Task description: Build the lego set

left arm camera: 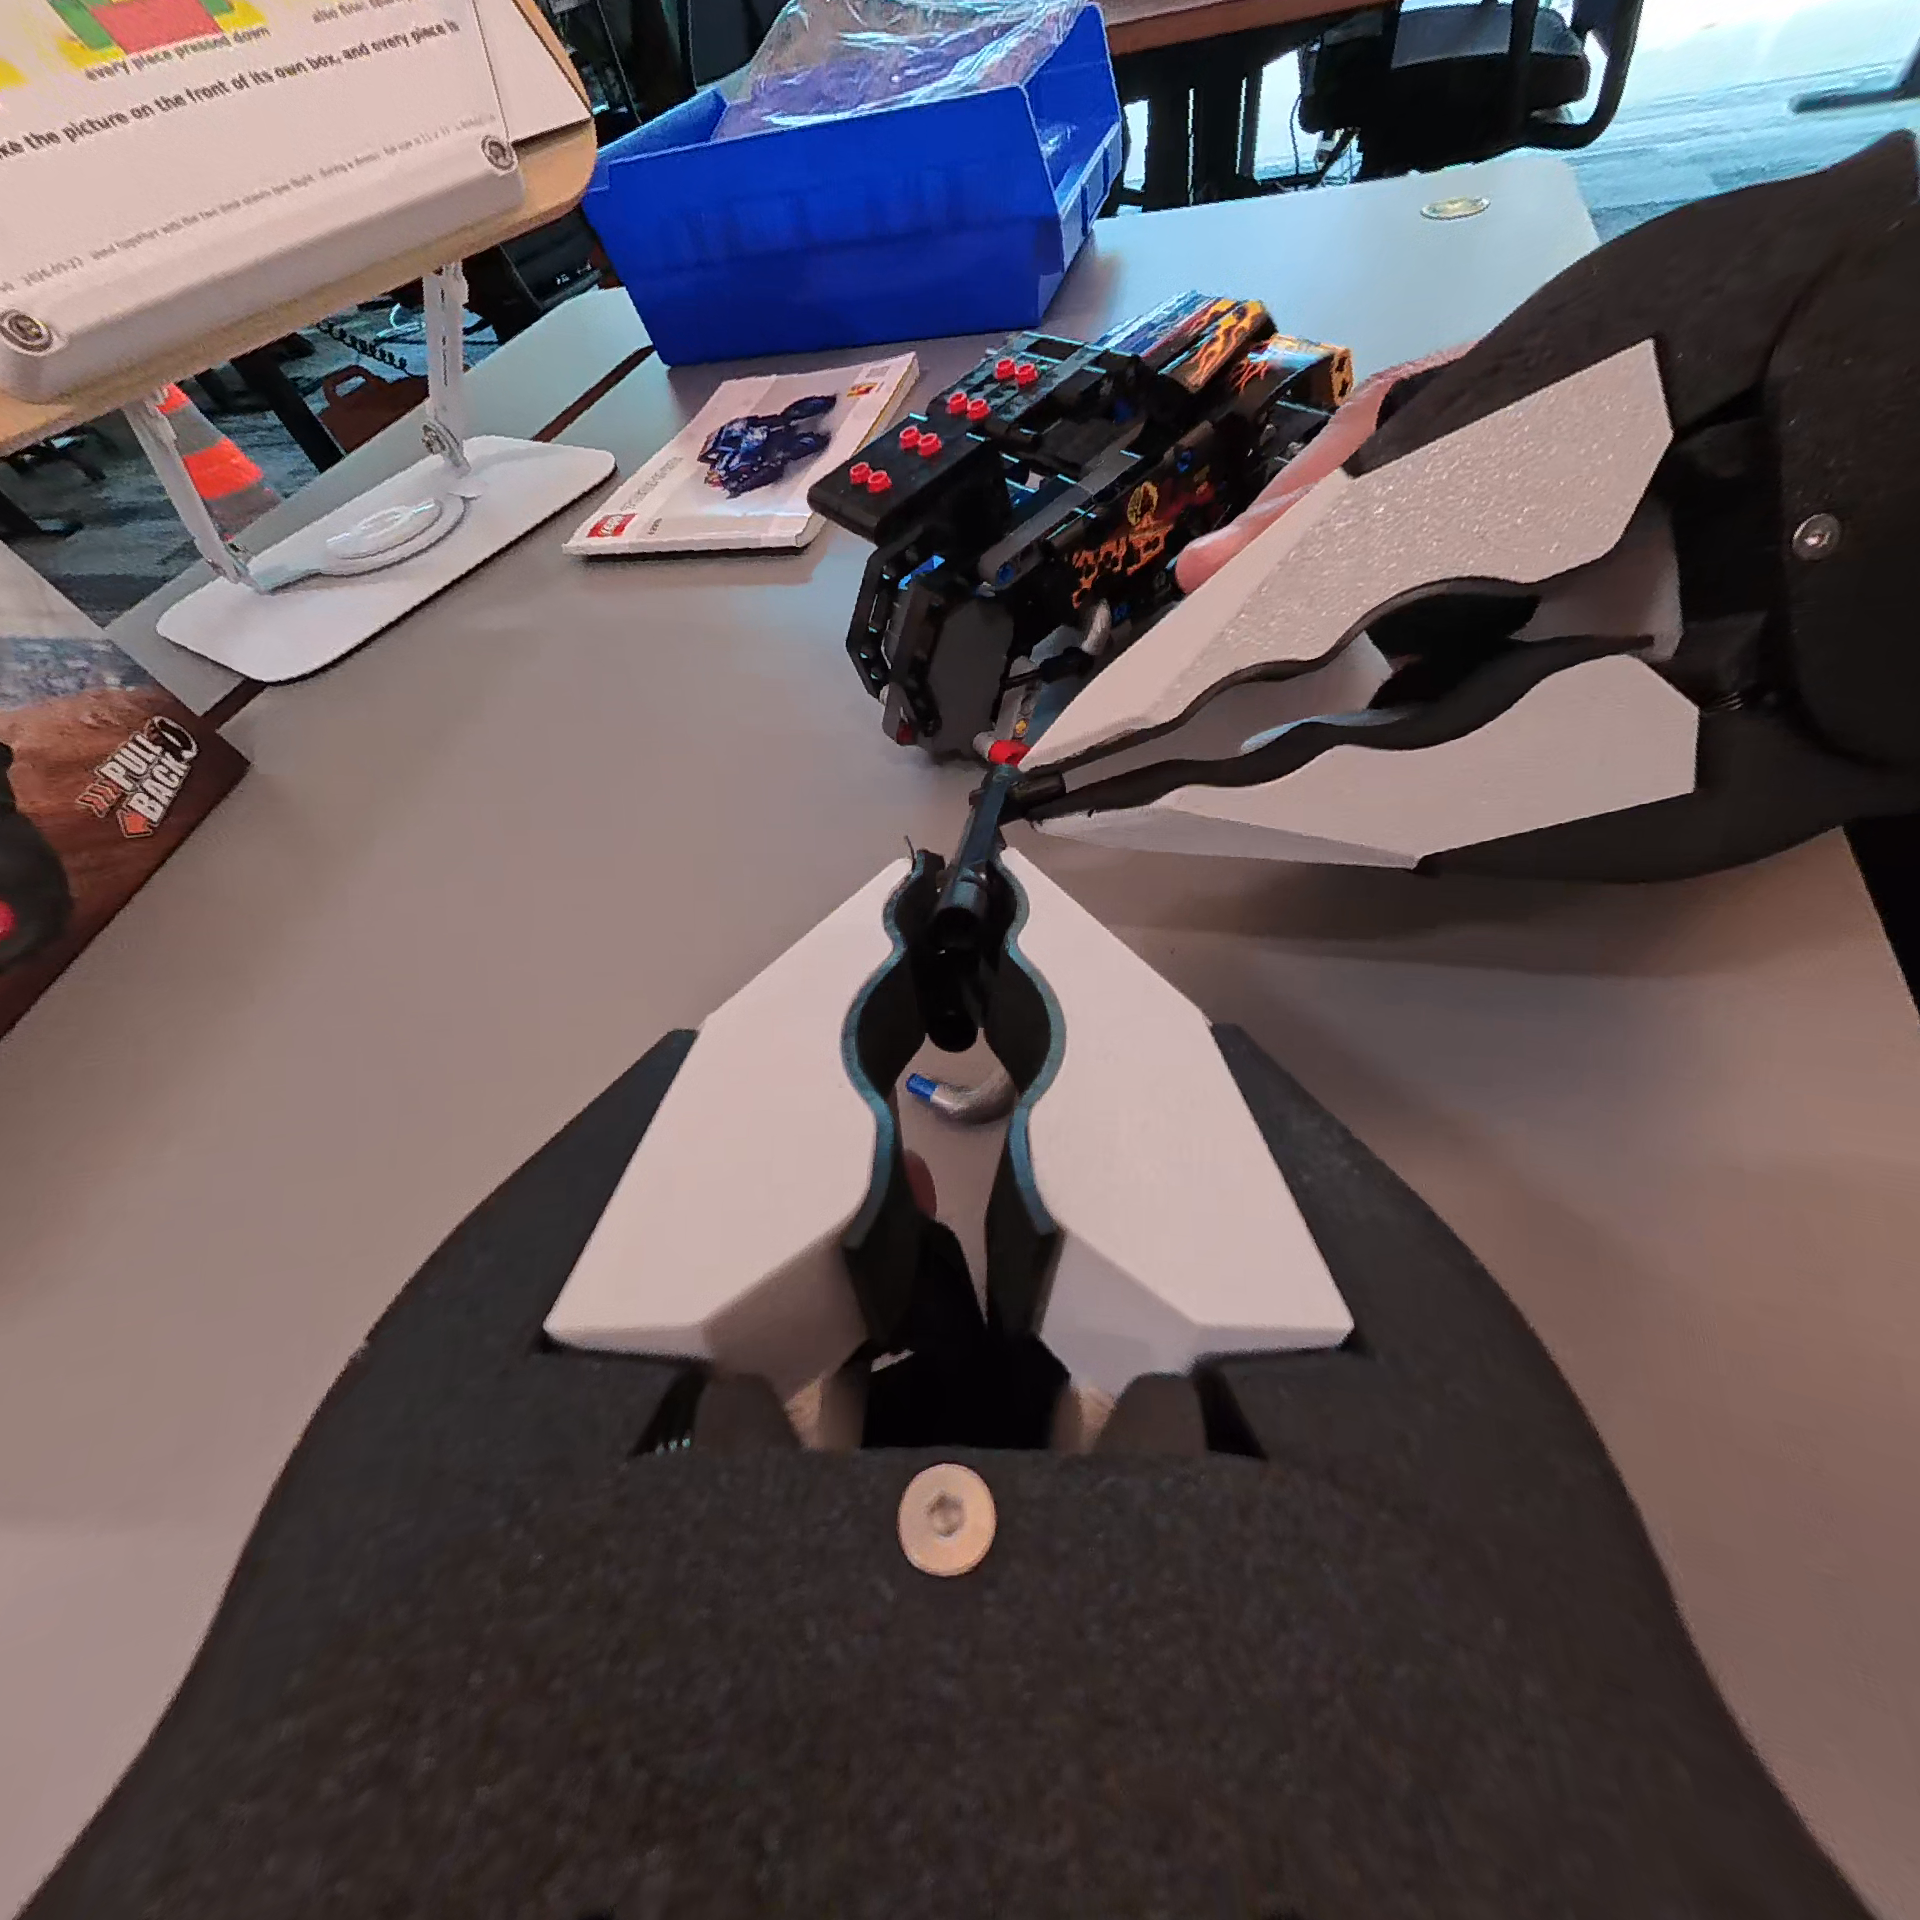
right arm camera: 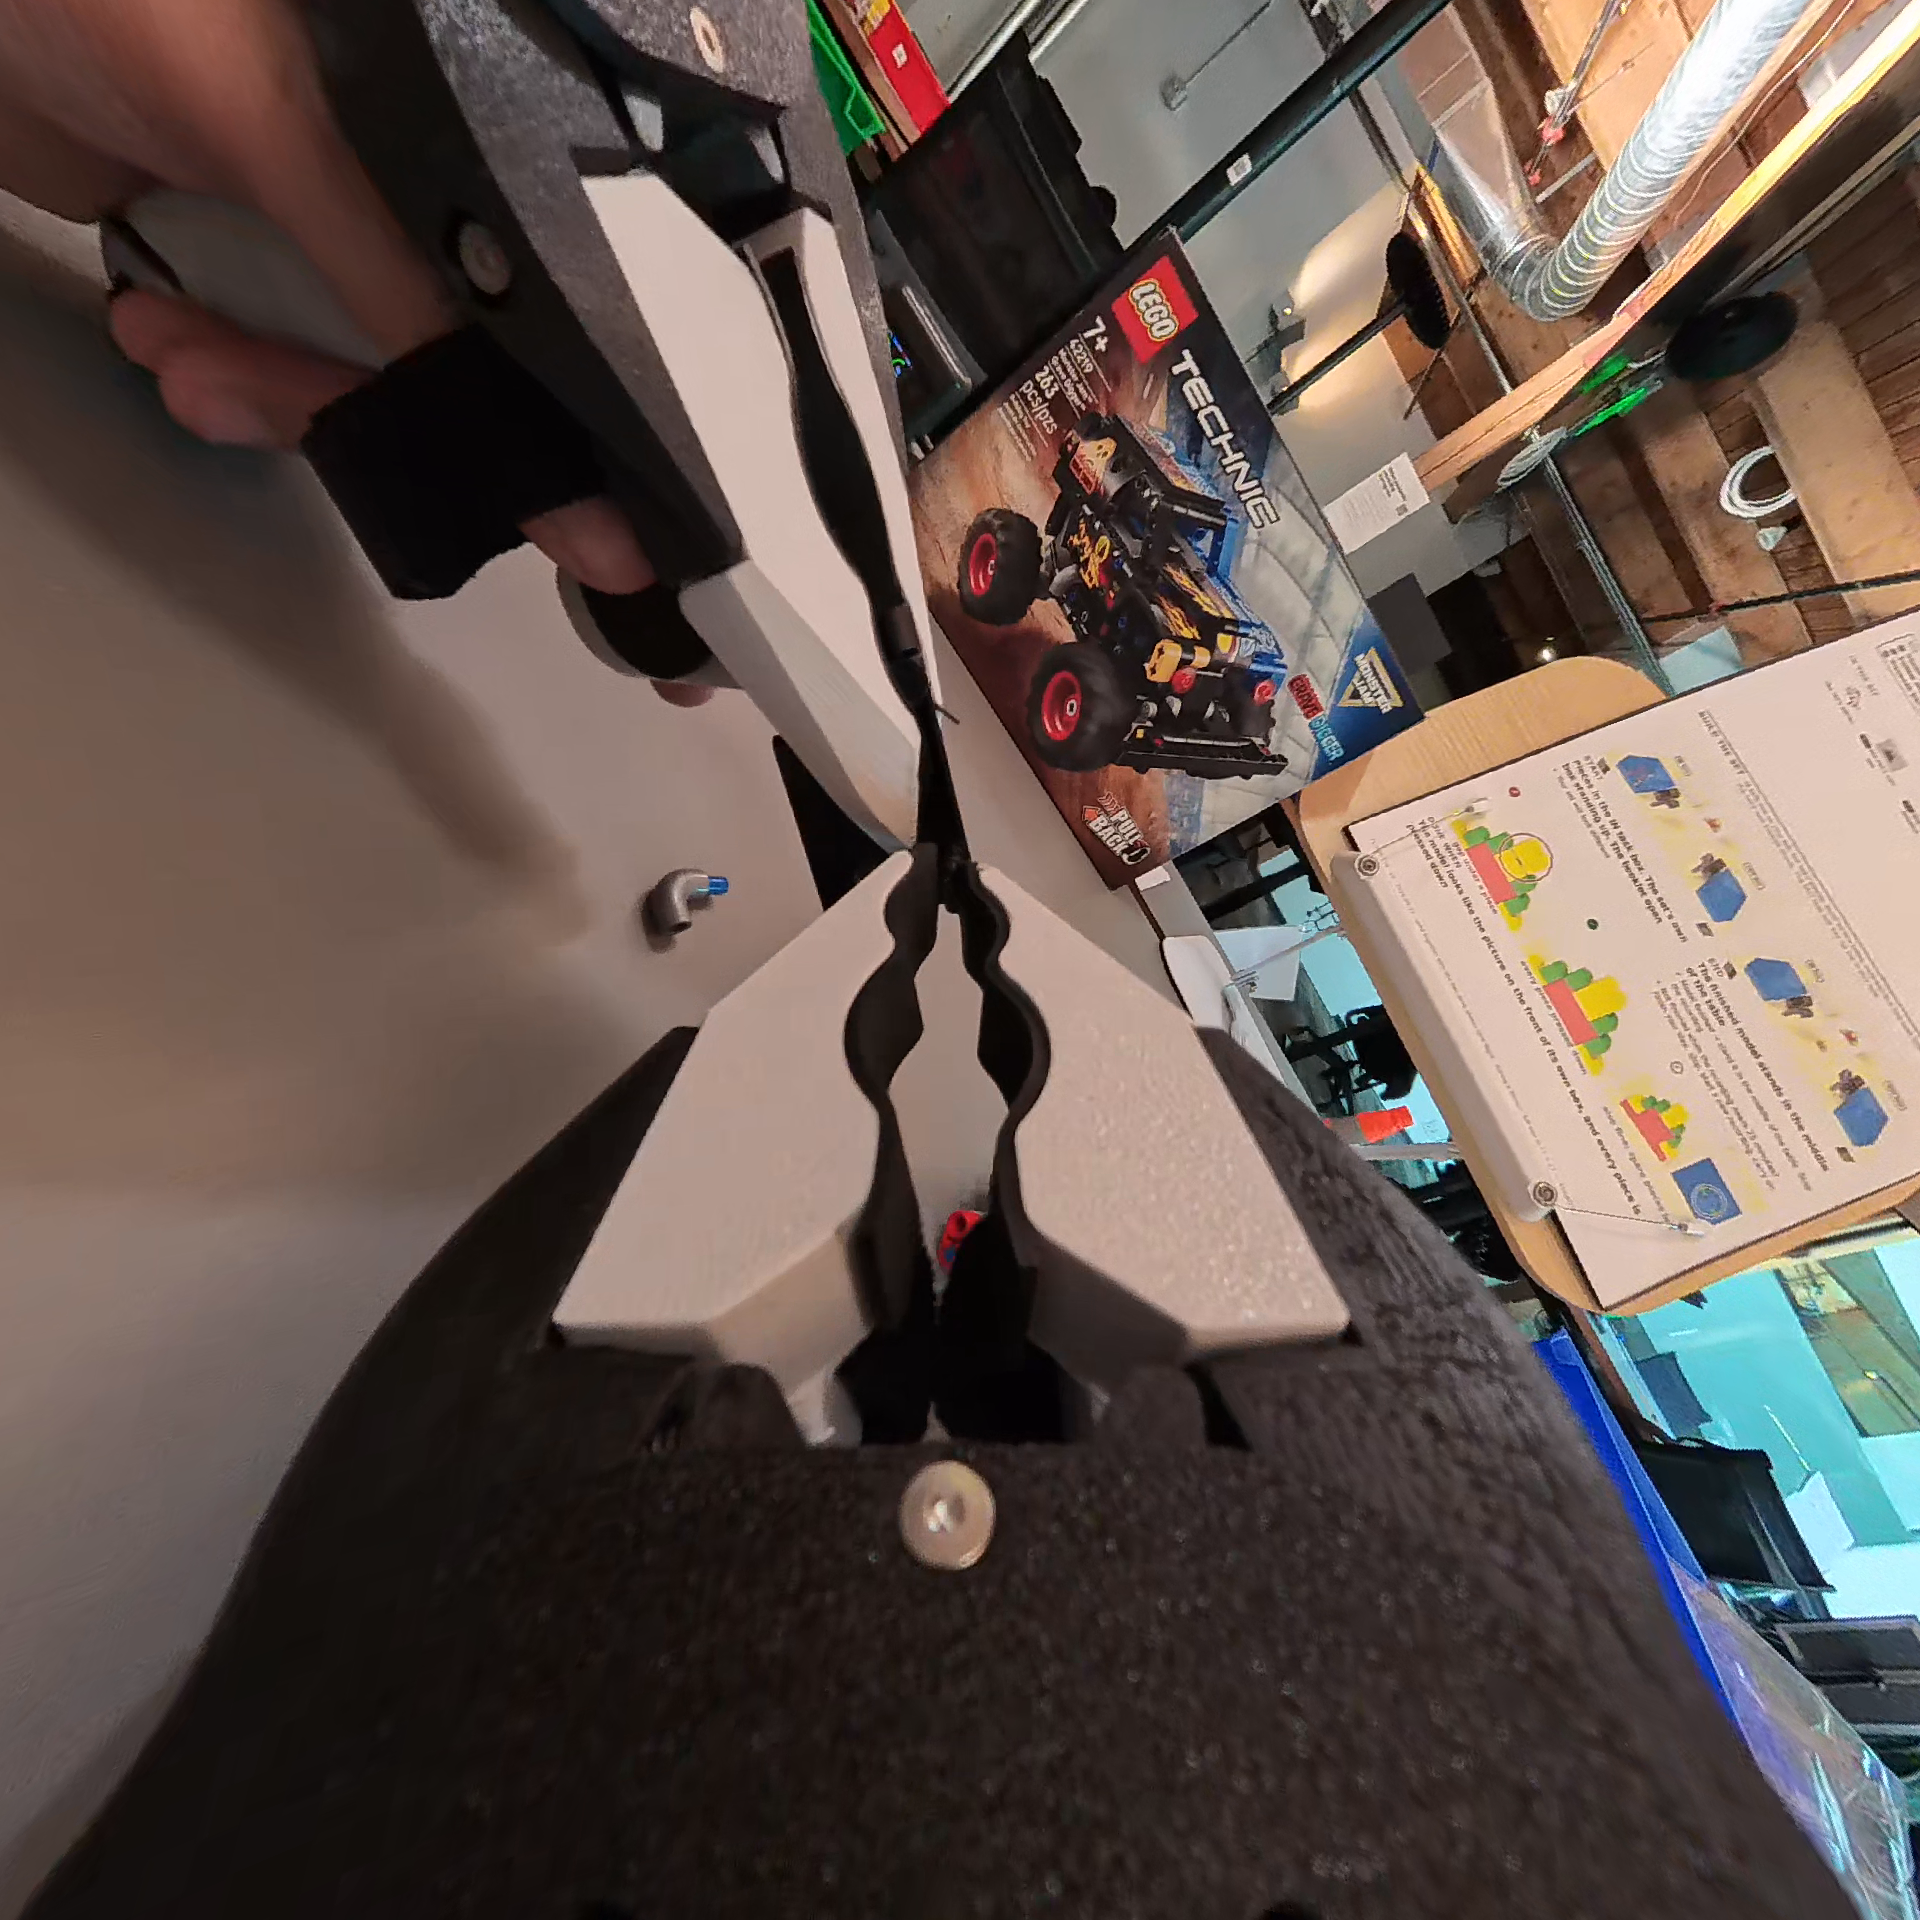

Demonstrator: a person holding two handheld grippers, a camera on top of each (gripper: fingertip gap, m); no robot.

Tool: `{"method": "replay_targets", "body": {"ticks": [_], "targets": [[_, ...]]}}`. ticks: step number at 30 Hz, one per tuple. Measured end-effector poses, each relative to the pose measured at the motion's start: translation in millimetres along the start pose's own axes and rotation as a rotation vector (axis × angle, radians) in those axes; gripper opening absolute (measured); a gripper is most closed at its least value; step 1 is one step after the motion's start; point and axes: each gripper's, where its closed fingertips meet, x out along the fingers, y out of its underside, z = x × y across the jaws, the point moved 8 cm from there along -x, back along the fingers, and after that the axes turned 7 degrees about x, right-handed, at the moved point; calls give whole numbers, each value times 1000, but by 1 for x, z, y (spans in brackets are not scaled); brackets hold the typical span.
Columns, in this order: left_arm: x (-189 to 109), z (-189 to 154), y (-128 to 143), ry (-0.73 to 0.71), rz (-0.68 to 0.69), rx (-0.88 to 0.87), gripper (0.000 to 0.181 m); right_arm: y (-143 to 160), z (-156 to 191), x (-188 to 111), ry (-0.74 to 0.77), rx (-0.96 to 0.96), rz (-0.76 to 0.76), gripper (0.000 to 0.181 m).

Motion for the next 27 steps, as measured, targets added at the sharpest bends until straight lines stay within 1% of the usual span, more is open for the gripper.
{"method": "replay_targets", "body": {"ticks": [2,4,8,10,12,18,20,24,25,26,27], "targets": [[0,-1,0,-8,6,14,5,1,-1,0,-15,39,-1,5],[0,-3,0,-38,2,88,5,1,-4,1,-68,168,-2,5],[-4,-11,-4,-155,-13,346,4,0,-15,0,-247,496,-10,5],[-4,-16,-6,-232,4,479,4,2,-19,1,-332,601,16,6],[-3,-22,-6,-303,28,622,4,4,-21,1,-389,650,53,6],[1,-34,-2,-450,105,989,4,12,-20,5,-499,716,124,5],[4,-35,-1,-478,126,997,3,15,-21,6,-510,739,138,4],[2,-30,-5,-475,98,867,4,14,-25,7,-532,751,145,1],[1,-28,-6,-507,97,850,4,13,-25,7,-540,734,158,0],[-3,-22,-9,-561,89,836,4,16,-17,8,-594,696,216,0],[-9,-16,-14,-592,63,803,3,20,-10,10,-603,656,251,0]]}}
